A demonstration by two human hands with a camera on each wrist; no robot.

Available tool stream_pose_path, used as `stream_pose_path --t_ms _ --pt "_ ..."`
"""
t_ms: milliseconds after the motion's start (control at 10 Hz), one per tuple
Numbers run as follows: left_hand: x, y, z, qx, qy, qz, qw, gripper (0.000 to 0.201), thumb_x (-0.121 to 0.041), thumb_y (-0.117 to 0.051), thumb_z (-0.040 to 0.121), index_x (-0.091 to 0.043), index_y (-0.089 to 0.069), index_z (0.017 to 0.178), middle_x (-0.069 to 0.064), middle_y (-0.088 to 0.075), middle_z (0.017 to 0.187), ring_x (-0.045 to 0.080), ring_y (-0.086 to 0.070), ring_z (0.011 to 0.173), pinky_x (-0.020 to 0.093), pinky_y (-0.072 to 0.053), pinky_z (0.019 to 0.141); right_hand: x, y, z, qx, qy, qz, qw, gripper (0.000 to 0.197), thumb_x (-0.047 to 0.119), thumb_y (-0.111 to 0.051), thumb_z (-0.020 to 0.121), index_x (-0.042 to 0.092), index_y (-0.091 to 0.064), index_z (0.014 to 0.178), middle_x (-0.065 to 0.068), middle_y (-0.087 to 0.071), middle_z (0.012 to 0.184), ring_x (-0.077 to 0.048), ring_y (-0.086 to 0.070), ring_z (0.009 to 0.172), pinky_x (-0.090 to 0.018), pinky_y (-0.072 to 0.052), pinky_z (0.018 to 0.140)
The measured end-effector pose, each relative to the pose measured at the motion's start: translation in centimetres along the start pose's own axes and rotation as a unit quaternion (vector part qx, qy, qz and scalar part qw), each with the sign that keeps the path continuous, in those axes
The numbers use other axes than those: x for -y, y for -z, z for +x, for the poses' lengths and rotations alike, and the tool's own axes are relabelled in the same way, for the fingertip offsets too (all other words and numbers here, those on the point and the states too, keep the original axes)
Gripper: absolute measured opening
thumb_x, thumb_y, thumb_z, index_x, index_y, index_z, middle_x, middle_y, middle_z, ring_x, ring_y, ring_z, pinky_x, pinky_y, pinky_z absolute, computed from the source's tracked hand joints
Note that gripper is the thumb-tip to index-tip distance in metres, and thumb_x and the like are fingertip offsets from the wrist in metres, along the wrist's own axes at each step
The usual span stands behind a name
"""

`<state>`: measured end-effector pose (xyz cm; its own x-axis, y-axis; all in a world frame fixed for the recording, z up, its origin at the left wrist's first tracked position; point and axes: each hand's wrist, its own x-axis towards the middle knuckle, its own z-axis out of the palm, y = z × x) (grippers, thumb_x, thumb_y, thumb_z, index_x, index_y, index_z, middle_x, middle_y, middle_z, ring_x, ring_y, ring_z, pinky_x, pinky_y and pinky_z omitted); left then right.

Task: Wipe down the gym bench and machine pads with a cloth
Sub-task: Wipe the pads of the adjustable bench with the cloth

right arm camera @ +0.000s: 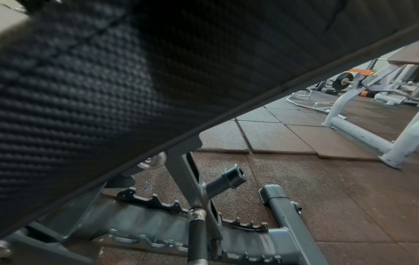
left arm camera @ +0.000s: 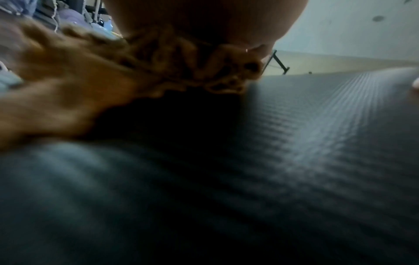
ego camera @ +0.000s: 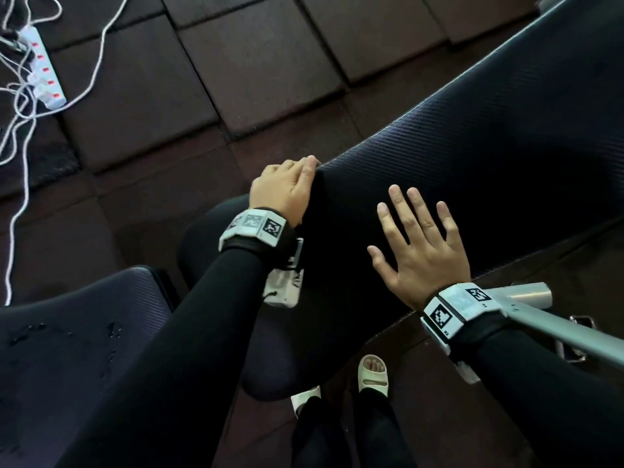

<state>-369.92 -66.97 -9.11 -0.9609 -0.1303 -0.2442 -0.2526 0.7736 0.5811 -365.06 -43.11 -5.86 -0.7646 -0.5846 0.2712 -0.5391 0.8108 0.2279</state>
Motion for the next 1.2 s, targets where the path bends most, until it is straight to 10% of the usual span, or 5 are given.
stream_pose_path --t_ms 800,1100,1200 --pt "16.1 -0.3 -3.2 -0.093 0.252 -0.020 0.963 0.045 -0.033 -0.019 0.102 -0.013 -0.057 0.118 0.026 -0.055 0.118 0.043 -0.046 0.114 0.044 -0.032 0.098 0.0 -0.1 -0.2 -0.001 -0.007 -0.001 1.000 0.057 0.048 -0.042 0.094 0.015 -0.043 0.141 -0.007 -0.029 0.153 -0.022 -0.024 0.142 -0.046 -0.018 0.115" --pt "19.9 -1.8 -4.8 -0.120 0.377 -0.140 0.908 0.045 -0.037 -0.023 0.101 -0.018 -0.045 0.136 0.016 -0.044 0.139 0.035 -0.042 0.124 0.038 -0.029 0.103 0.0 0.0 -0.3 -0.002 -0.008 0.006 1.000 0.056 0.047 -0.043 0.094 0.015 -0.043 0.141 -0.007 -0.030 0.153 -0.022 -0.025 0.142 -0.045 -0.018 0.116" --pt "20.6 -2.9 -6.4 -0.165 0.431 -0.270 0.845 0.048 -0.046 -0.026 0.097 -0.021 -0.046 0.133 0.018 -0.049 0.135 0.037 -0.047 0.120 0.039 -0.033 0.106 0.0 -0.1 -0.3 -0.006 -0.009 0.009 1.000 0.056 0.047 -0.043 0.094 0.015 -0.043 0.141 -0.007 -0.030 0.153 -0.022 -0.025 0.142 -0.045 -0.017 0.116"
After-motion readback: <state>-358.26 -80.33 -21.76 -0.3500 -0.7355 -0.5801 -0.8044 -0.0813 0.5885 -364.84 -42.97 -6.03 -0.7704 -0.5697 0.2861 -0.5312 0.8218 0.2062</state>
